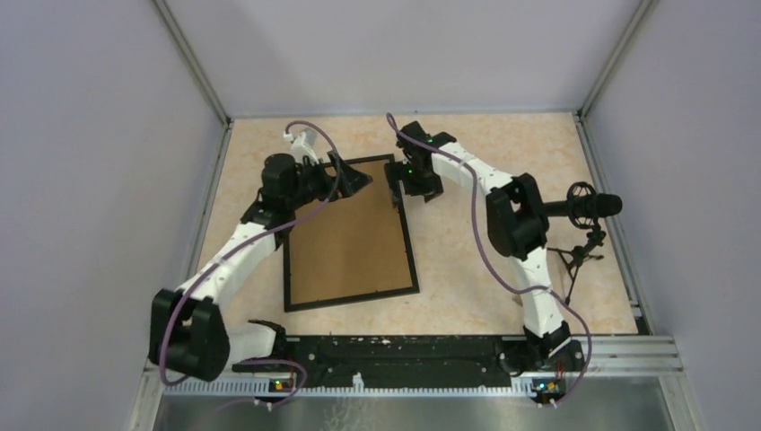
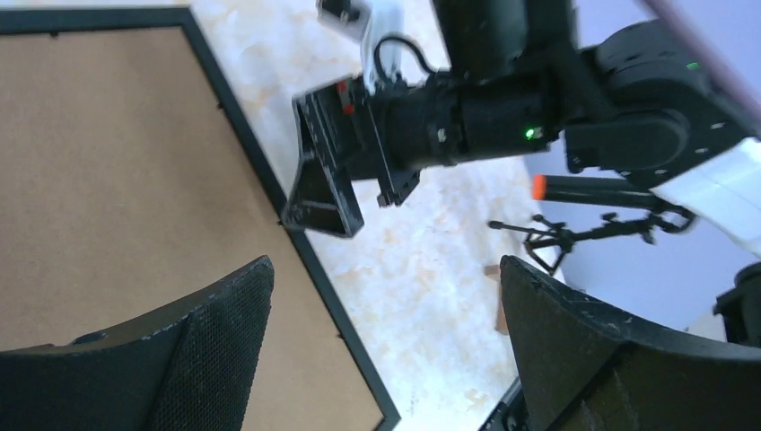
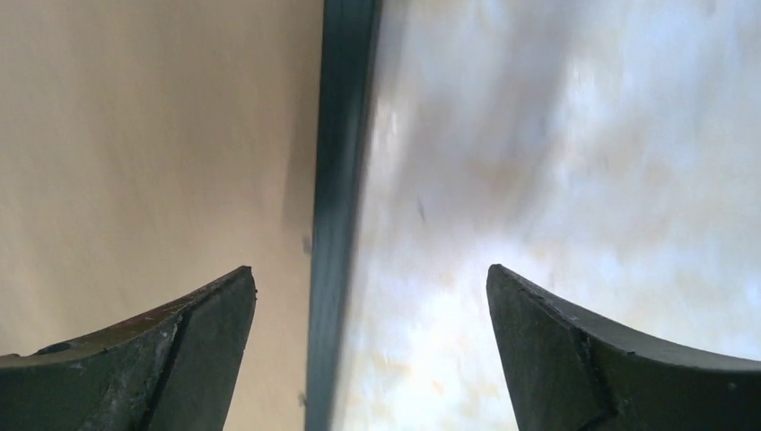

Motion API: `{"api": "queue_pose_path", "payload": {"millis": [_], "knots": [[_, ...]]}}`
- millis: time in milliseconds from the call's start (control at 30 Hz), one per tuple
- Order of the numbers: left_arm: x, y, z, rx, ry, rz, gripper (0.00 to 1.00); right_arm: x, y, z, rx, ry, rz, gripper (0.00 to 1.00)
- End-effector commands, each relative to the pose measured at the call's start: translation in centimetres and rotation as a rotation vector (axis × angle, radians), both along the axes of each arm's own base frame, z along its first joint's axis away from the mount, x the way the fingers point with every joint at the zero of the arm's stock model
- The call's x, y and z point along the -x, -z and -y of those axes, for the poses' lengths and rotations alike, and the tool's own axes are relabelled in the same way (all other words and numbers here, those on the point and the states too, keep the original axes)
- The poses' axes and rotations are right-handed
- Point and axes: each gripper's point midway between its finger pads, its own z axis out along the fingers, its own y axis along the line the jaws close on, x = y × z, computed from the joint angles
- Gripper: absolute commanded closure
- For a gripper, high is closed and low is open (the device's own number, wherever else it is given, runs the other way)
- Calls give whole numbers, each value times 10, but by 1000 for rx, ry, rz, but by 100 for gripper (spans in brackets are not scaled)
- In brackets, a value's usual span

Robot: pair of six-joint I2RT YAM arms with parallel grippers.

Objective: Put the photo into the frame
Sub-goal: Install the photo frame at the center of the board.

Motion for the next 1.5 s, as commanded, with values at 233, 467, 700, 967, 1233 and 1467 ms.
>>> {"api": "queue_pose_path", "payload": {"millis": [233,467,700,967,1233,1467], "knots": [[87,-15,-29,-83,26,3,1,113,-67,44,110,42,278,1],[113,-22,-18,-67,162,4,1,170,-56,16,-173,-39,102,1],[126,1,-12,-65,244,-79,1,192,-24,20,-101,35,-24,24],[138,32,-1,-67,327,-134,1,205,5,18,7,97,-93,42],[153,53,3,-105,374,-142,1,211,35,20,103,106,-129,50],[168,58,27,-134,442,-120,1,217,38,37,154,120,-114,81]]}}
